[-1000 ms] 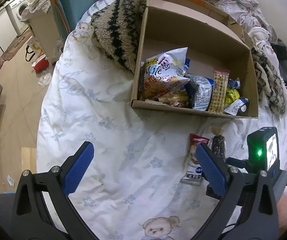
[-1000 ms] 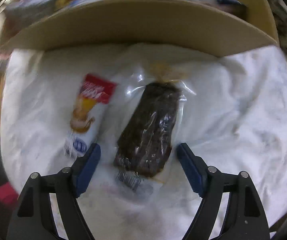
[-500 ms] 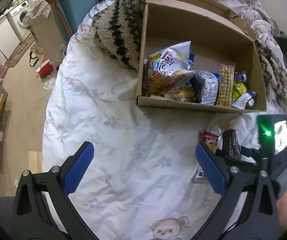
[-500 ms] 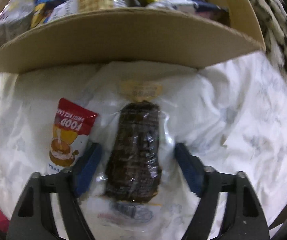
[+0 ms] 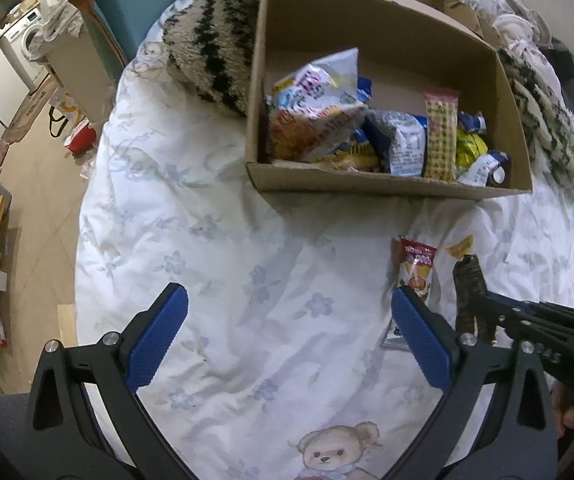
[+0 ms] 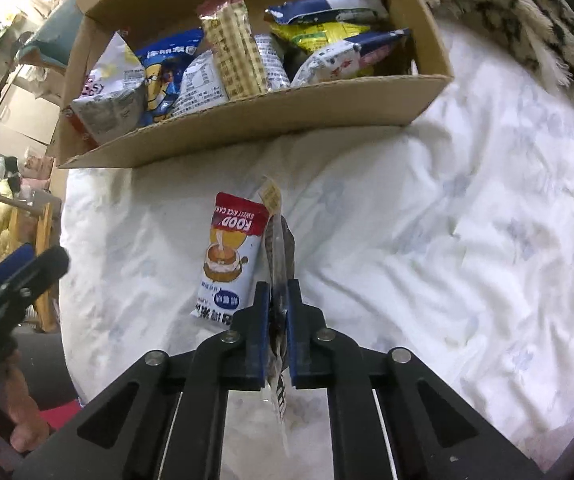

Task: Organize snacks
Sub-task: 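Grasp the red-and-white FOOD rice cake packet with the left gripper while the right gripper holds the bar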

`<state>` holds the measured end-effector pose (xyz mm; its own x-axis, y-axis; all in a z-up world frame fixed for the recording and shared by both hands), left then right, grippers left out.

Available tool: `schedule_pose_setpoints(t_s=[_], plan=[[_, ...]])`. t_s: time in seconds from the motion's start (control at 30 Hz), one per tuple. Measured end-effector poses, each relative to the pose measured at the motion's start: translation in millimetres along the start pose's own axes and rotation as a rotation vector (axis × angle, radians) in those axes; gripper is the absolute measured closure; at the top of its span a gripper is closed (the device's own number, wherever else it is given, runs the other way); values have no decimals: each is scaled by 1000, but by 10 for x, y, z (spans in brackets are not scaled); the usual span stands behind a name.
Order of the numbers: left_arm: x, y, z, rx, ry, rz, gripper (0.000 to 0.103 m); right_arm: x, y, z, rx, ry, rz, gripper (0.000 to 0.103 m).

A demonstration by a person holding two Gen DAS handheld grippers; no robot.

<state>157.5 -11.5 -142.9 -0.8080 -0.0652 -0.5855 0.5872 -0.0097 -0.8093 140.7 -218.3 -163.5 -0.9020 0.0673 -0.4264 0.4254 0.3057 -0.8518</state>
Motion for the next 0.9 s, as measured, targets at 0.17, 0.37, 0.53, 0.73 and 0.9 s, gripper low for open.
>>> schedule_pose_setpoints(t_s=[0.17, 0.37, 0.53, 0.73, 0.9], plan=[[101, 183, 252, 69, 3, -79, 3, 9, -288, 100, -25, 35, 54, 96], [293, 565, 876, 139, 118, -169, 44, -49, -345, 246, 40, 64, 77, 96], [374, 785, 1129, 135, 143, -206, 62, -4, -311, 357, 48, 103, 69, 96], [364, 787, 1103, 110, 168, -185, 76, -17, -159, 327, 46, 123, 73, 96], [210, 543, 1005, 70, 190, -112, 76, -62, -194, 255, 21, 112, 93, 96]])
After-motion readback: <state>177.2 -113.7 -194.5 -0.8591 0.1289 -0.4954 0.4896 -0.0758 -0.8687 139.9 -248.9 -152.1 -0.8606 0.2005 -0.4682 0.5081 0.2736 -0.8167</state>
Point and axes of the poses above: each gripper's, at about its wrist camera, not at the fingertips, and y roughly the way its jaws point, z to its right, x to its underside, the point moved 4 cm from there along y, roughly the way its jaws point, and after that the axes turned 14 degrees about z, right-handed, at the moved point
